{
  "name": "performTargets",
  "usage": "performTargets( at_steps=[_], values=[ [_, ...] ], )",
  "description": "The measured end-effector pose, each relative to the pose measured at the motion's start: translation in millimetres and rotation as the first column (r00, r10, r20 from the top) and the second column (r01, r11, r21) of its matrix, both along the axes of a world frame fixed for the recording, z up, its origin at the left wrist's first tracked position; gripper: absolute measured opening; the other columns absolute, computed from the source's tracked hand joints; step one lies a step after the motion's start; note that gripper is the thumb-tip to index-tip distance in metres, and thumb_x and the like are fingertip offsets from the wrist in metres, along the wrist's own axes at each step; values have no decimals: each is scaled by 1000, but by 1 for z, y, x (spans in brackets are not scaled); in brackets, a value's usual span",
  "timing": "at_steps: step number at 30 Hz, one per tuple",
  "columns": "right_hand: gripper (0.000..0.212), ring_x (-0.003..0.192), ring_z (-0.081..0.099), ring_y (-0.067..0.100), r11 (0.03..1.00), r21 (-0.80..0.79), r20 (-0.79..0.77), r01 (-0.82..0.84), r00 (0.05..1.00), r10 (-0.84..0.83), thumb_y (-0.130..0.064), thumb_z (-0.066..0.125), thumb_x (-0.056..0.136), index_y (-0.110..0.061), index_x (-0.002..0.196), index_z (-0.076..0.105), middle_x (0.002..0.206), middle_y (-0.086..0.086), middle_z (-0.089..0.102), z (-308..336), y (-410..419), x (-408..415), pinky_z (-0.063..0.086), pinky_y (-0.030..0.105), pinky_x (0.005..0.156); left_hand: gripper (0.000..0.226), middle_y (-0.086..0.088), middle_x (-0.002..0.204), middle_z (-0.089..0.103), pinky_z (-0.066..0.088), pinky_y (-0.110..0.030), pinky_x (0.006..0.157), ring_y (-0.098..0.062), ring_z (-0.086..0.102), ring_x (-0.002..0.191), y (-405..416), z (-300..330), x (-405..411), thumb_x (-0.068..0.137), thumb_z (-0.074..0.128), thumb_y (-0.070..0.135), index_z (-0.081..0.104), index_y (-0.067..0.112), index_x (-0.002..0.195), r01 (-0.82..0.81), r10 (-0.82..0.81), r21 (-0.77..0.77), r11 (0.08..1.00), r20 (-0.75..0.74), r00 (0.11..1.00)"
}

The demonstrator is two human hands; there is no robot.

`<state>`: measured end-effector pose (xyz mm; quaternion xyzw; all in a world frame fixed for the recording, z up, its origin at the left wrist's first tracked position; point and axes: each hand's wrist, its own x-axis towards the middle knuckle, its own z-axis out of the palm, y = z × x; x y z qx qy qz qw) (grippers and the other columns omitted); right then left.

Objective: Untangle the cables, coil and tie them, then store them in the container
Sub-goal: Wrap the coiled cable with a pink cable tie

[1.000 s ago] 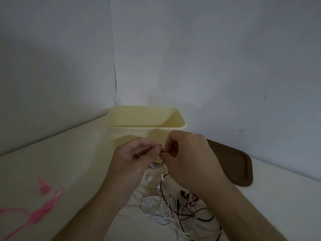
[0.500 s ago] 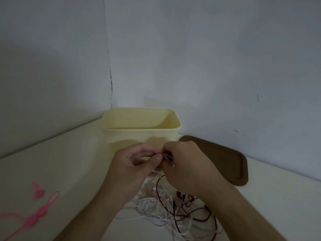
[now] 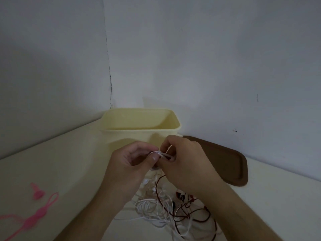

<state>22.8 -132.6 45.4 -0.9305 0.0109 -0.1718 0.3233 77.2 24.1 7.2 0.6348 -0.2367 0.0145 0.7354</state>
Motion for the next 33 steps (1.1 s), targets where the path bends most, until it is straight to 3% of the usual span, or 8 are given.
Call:
performTargets(
  at_steps=[4, 8, 10, 12, 16, 21, 27, 33],
  values=[
    [11, 71, 69, 2, 995, 62, -68, -78, 994, 82, -25, 78, 93, -33, 94, 70, 82, -11, 75, 9, -7, -5, 57, 24, 59, 9, -11, 88, 81, 59, -23, 71, -23, 77, 79, 1, 1, 1, 87, 77, -3, 76, 1, 95, -31, 30, -23, 999, -21, 999],
    [36, 84, 58, -4, 987, -149, -133, -65, 990, 45, -21, 77, 92, -37, 121, 62, 108, -19, 64, 14, -10, -5, 45, 12, 65, 12, -6, 86, 82, 58, -22, 74, -20, 79, 82, -1, -2, 5, 89, 77, -4, 77, 7, 94, -101, 101, 18, 995, 24, 995],
    [38, 90, 55, 0, 976, -216, -130, -40, 991, 12, -21, 76, 91, -37, 121, 58, 111, -18, 58, 18, -9, -7, 47, 15, 72, 14, -4, 85, 81, 60, -27, 78, -20, 79, 83, -2, -5, 5, 90, 76, -3, 77, 11, 93, -135, 132, 42, 990, 52, 990],
    [26, 90, 57, 5, 963, -269, -134, -12, 991, -25, -20, 74, 91, -33, 110, 60, 105, -13, 59, 21, -7, -9, 57, 26, 76, 14, -4, 84, 81, 62, -35, 82, -22, 79, 84, -3, -7, 4, 92, 74, -2, 76, 12, 93, -153, 149, 55, 987, 70, 986],
    [11, 81, 67, 15, 942, -335, -171, 20, 982, -82, -18, 64, 84, -28, 90, 67, 95, -5, 66, 27, -4, -14, 65, 39, 72, 15, -1, 82, 81, 63, -44, 86, -21, 79, 83, -3, -9, 3, 93, 75, 1, 77, 15, 92, -174, 161, 100, 980, 127, 979],
    [17, 78, 63, 4, 973, -222, -4, 58, 998, -60, -15, 65, 95, -30, 88, 71, 89, -14, 66, 36, -6, -14, 60, 30, 70, 14, 1, 85, 81, 62, -41, 86, -18, 79, 86, -3, -7, -3, 93, 75, 3, 79, 16, 90, -87, 60, 176, 981, 155, 986],
    [27, 97, 56, -12, 994, -33, 99, 101, 990, -97, -12, 71, 98, -33, 83, 77, 96, -16, 66, 20, -20, -3, 43, 2, 77, 10, -9, 87, 81, 61, -28, 79, -26, 79, 87, 1, 3, -10, 84, 78, -3, 78, 6, 89, 59, -61, 21, 998, 118, 991],
    [24, 80, 62, 3, 995, 41, 51, 95, 994, -97, -19, 75, 97, -34, 79, 75, 94, -13, 63, 13, -17, 1, 51, 16, 68, 11, -9, 90, 81, 61, -28, 82, -26, 79, 90, 0, 6, -14, 81, 80, -1, 78, 5, 90, 71, -69, -7, 997, 165, 984]
  ],
)
